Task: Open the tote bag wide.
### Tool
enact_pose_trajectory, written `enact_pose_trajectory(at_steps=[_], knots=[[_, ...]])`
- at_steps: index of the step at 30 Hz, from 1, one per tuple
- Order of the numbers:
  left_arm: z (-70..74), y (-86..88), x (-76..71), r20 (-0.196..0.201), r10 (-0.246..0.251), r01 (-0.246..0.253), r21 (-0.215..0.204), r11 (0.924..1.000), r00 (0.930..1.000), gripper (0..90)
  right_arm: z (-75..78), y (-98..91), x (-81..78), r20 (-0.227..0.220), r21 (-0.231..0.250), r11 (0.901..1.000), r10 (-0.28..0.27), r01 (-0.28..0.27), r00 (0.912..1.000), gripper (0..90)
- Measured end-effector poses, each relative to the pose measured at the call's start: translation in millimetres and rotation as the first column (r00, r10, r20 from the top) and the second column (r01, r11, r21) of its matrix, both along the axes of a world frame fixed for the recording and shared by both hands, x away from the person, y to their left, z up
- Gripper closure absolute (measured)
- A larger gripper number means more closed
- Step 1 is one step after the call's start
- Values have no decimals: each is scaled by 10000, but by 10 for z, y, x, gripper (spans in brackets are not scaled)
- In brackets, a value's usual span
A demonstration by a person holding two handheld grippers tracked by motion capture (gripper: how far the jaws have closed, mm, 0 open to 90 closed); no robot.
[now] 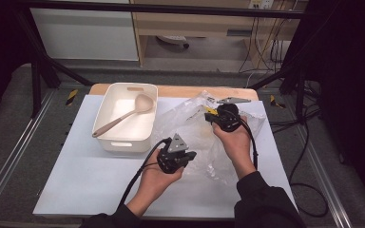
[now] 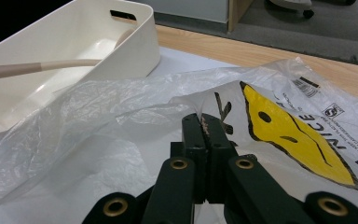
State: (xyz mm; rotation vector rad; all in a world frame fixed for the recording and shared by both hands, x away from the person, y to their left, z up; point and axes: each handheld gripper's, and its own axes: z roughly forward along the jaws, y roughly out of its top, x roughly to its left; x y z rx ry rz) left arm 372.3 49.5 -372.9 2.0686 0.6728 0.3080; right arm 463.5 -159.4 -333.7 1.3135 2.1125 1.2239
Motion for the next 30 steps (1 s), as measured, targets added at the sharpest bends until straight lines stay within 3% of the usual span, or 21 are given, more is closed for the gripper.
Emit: enact_pose_trajectory(at_steps=[12,17,21,23,26,30], knots=[[420,483,210,233,646,-645,-61,9979,9976,900,5,16,-21,-36,69,10000,31,-30,10000,900],[452,696,328,119,1115,-1113,-180,9936,9937,900,-11,31,-12,-93,39,10000,73,-72,9999,900],[451,787,378,303,1378,-1375,-99,9904,9900,899,-18,26,-9,-152,88,9999,148,-147,9998,900],[463,819,396,601,1635,-1637,-6,9865,9847,797,-13,20,-10,-143,52,9998,187,-186,9997,900],[475,883,433,737,1969,-1959,-203,9804,9776,682,-11,7,-18,-165,80,9997,215,-213,9996,900],[462,966,509,524,2437,-2419,-374,9696,9684,471,-18,11,-23,-257,23,9995,304,-303,9992,900]])
